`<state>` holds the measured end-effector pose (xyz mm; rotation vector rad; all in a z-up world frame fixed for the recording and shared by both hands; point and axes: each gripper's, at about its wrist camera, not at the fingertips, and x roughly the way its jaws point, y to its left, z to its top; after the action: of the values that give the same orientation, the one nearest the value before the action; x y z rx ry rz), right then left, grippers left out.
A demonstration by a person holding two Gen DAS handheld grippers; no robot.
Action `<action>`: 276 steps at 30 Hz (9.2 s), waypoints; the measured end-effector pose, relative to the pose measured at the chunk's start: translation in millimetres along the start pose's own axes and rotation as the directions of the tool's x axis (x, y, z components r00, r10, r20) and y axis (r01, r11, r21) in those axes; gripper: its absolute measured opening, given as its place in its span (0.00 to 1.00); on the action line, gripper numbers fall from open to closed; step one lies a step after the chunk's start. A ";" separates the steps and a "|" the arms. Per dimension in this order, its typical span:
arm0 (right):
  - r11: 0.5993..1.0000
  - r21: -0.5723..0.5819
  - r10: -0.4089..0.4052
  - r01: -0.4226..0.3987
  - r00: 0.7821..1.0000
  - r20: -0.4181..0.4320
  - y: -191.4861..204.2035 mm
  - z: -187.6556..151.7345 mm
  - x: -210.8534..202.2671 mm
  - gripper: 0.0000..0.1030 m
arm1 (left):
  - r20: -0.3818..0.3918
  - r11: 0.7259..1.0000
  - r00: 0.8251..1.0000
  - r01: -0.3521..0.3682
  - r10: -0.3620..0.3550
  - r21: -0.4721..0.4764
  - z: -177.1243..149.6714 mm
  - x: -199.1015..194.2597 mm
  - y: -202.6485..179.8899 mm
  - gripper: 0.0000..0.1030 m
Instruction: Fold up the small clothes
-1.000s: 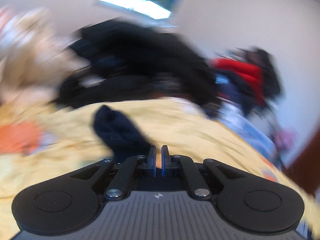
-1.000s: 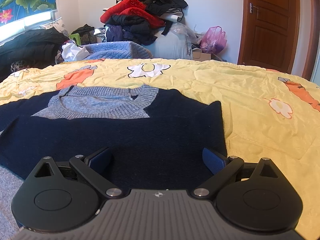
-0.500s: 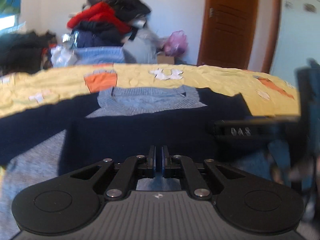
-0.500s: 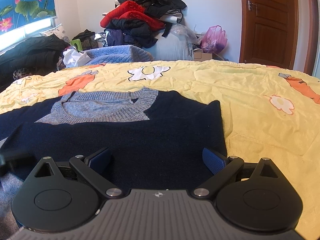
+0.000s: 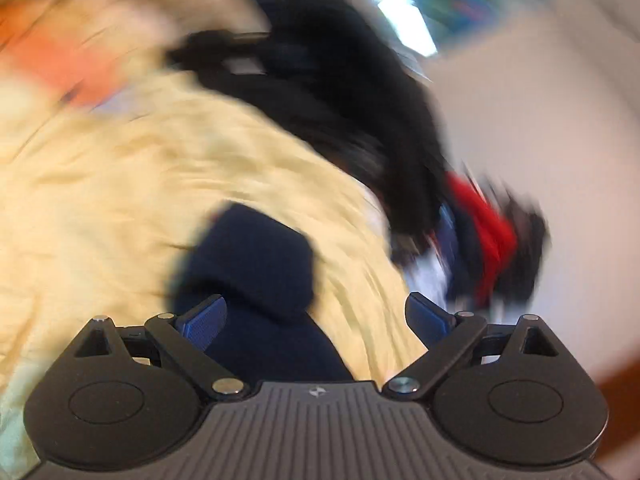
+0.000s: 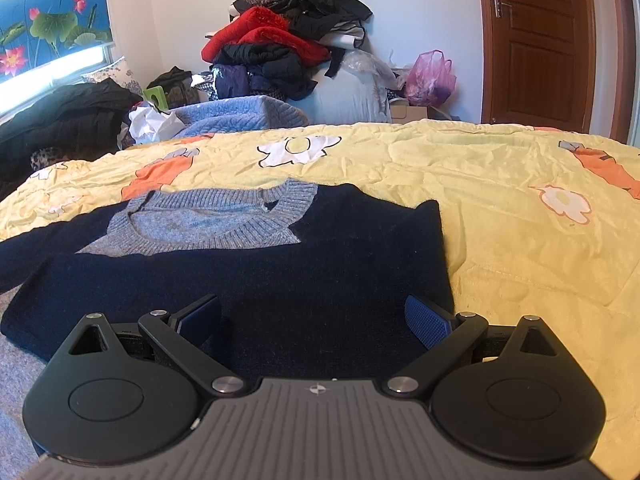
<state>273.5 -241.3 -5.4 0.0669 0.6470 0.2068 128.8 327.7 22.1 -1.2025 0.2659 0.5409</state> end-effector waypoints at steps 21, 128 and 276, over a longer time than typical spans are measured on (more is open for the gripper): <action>1.000 -0.018 -0.013 0.013 1.000 -0.006 2.9 0.2 2.5 0.96 | -0.161 0.996 0.984 -0.083 0.077 -0.032 7.2 88.2 0.3 0.05; 0.999 0.050 -0.015 0.016 1.000 -0.015 -6.8 15.7 -20.1 0.55 | -0.220 0.218 0.969 0.192 0.109 0.957 -328.5 12.6 -135.8 0.76; 0.993 -0.083 -0.088 0.082 0.994 -0.063 84.4 -176.6 -225.7 1.00 | -0.313 0.204 0.933 0.276 0.177 0.939 -270.7 -226.0 36.2 1.00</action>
<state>-23.3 -207.2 -2.0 -0.0453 0.7060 0.1530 -57.7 26.8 4.9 0.0474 0.7651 -0.0293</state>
